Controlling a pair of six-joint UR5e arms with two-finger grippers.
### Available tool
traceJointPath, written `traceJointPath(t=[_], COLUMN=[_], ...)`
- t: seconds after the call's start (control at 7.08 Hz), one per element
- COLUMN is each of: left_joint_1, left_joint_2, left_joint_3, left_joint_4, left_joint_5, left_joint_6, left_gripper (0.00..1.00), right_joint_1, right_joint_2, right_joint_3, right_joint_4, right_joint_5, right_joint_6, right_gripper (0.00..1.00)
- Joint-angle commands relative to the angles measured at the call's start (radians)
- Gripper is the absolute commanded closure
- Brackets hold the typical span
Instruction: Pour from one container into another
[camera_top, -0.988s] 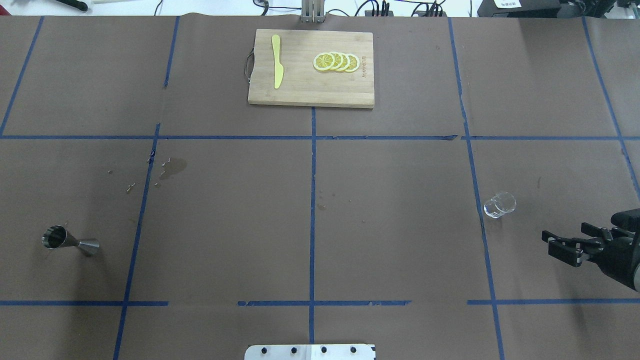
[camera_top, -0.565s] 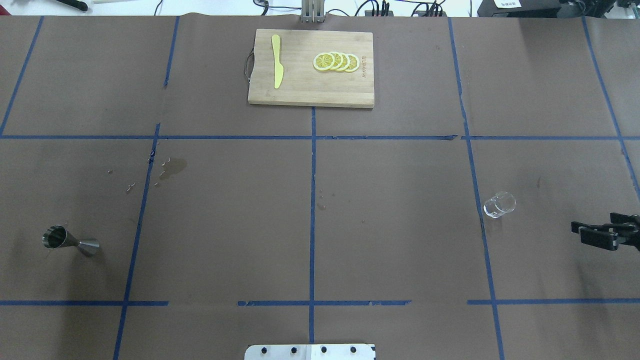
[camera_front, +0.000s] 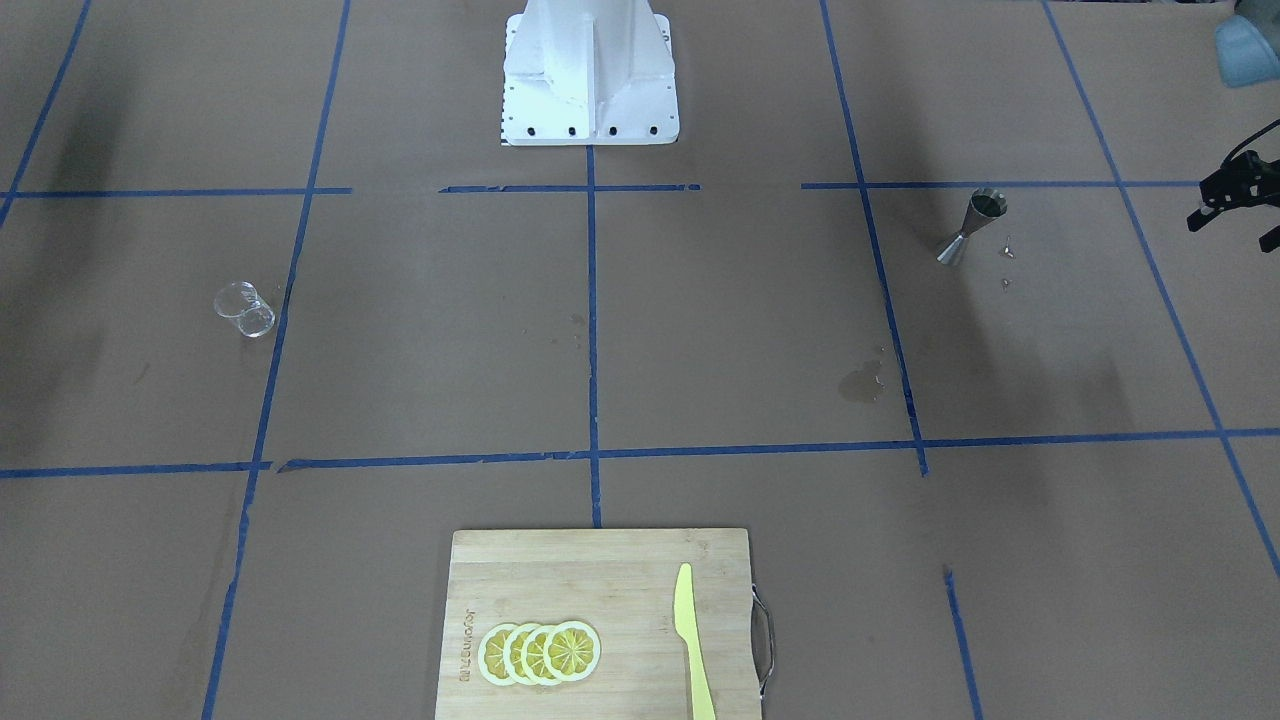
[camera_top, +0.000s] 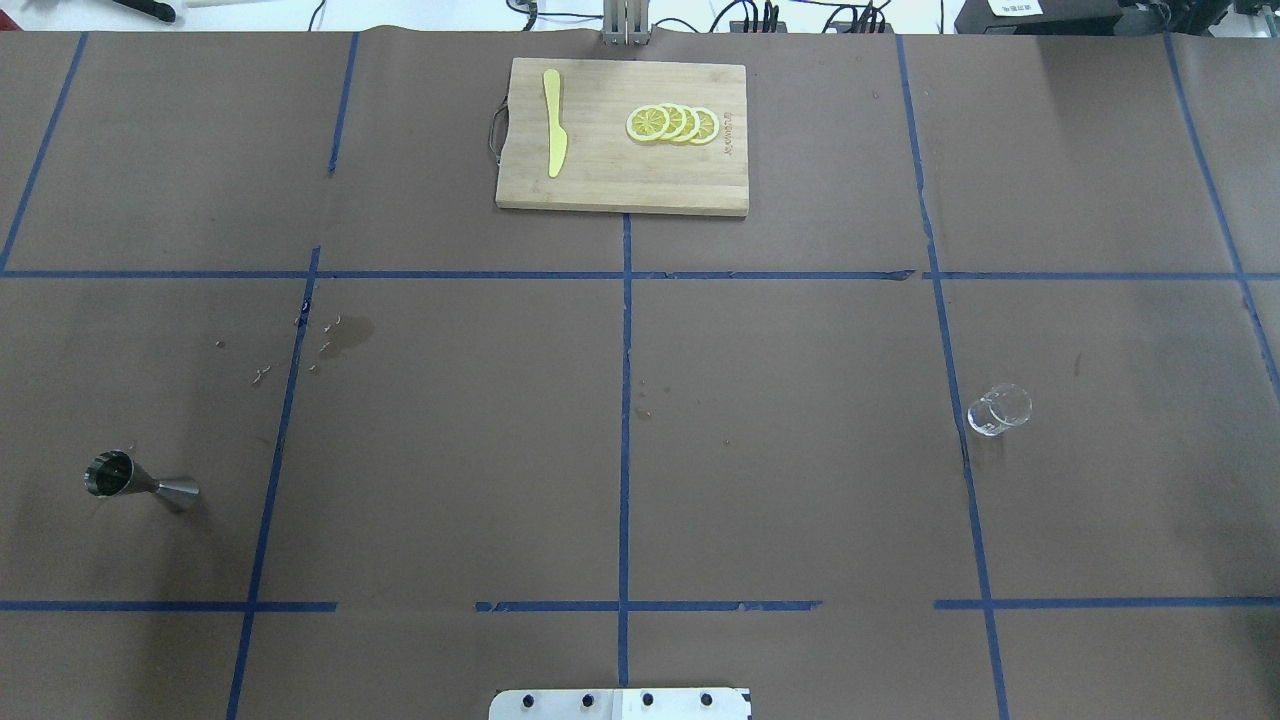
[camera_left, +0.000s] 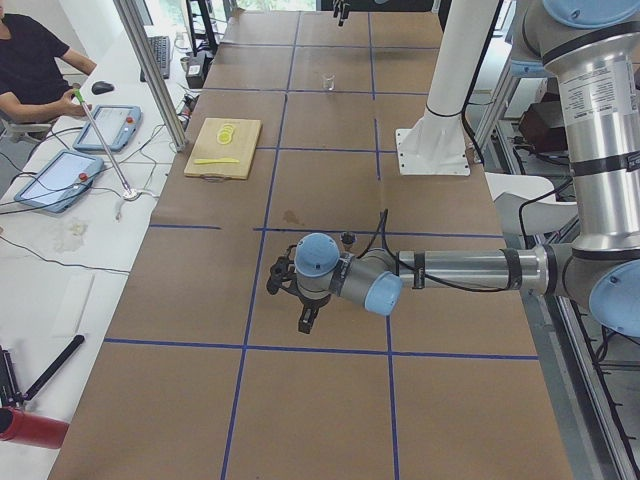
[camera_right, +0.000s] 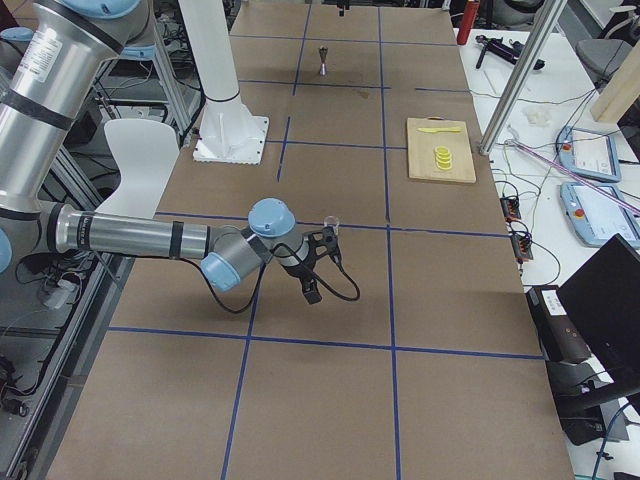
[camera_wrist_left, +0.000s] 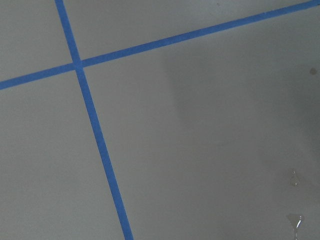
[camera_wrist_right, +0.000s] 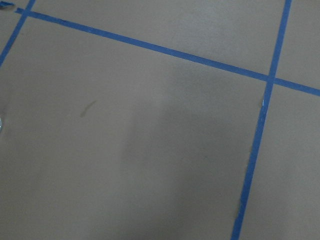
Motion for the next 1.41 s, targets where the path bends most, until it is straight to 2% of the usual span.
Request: traceJointPath(t=[0.0,0.14,0.42,0.56,0.71,0.85,0.99,1.27], left_joint_1=[-0.035,-0.11,-0.221,-0.27,-0.299,-0.33,-0.339,-0.336], left_joint_2=[-0.013,-0.015,-0.094,-0.101,-0.105,-0.13,-0.122,-0.122], left_joint_3=[-0.041,-0.054,-0.054,-0.071,-0.101,-0.106,-0.102,-0.067], left_joint_4=[0.164,0.243,0.461,0.49,0.579,0.586,0.551,0.496], left_joint_5=[0.023,0.037,0.047,0.046,0.047,0.064,0.125,0.136], left_joint_6=[0.115,0.197,0.331,0.347,0.347,0.35,0.348,0.342], left_gripper=[0.0,0.0,0.0,0.0,0.0,0.0,0.0,0.0], right_joint_1=[0.117,0.134,0.154,0.157,0.163,0.165,0.165,0.168], right_joint_2=[0.096,0.126,0.15,0.157,0.17,0.175,0.178,0.135], right_joint_3=[0.003,0.003,0.001,-0.002,-0.005,-0.004,-0.005,-0.016], right_joint_4=[-0.323,-0.397,-0.499,-0.548,-0.554,-0.545,-0.542,-0.528], right_joint_5=[0.089,0.1,0.112,0.118,0.115,0.097,0.099,0.126], right_joint_6=[-0.17,-0.187,-0.243,-0.262,-0.262,-0.26,-0.25,-0.248], right_gripper=[0.0,0.0,0.0,0.0,0.0,0.0,0.0,0.0])
